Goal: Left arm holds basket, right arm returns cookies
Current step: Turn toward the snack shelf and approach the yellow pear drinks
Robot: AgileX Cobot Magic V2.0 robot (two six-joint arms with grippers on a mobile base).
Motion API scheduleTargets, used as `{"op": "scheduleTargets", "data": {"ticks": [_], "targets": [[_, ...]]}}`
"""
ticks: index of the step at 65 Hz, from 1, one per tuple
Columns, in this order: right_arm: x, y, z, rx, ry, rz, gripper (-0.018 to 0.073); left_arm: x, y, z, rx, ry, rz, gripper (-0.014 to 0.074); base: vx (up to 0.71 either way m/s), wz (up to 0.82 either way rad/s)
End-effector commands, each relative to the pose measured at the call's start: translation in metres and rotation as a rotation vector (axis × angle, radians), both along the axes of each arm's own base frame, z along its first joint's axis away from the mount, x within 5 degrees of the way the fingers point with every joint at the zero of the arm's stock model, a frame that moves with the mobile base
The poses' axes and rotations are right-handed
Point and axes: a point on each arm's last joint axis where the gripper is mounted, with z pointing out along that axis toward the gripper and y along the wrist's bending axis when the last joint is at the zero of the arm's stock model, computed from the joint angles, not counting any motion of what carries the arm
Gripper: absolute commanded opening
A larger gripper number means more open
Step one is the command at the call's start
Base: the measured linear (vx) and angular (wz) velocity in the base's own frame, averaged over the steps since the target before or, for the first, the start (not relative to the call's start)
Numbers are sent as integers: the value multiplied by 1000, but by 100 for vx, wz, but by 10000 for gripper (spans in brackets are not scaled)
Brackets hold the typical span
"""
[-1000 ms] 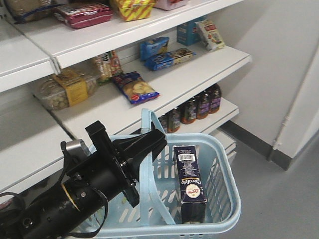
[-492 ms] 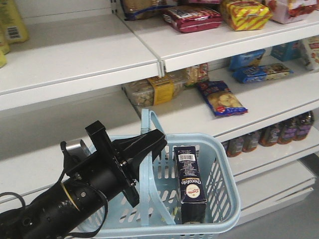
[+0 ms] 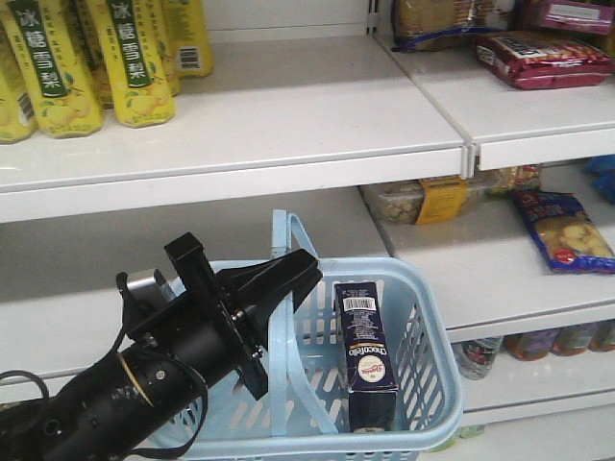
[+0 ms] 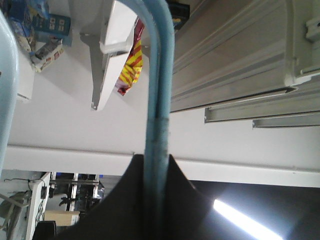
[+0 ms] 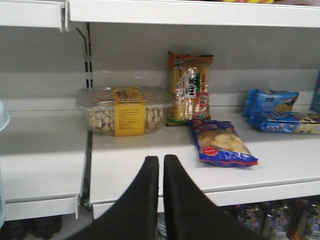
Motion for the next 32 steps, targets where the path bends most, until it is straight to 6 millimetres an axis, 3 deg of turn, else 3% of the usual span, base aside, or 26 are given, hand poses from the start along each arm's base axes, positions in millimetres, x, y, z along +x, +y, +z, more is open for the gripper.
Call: {"op": "scheduleTargets", "data": {"ticks": [1,32], "targets": [[0,0,1,-13,-64,-3,-6,-7,5,40,-245,-210,-11,-3,7,39],[0,0,1,-13,-64,-3,-6,-7,5,40,-245,-210,-11,-3,6,28]]}}
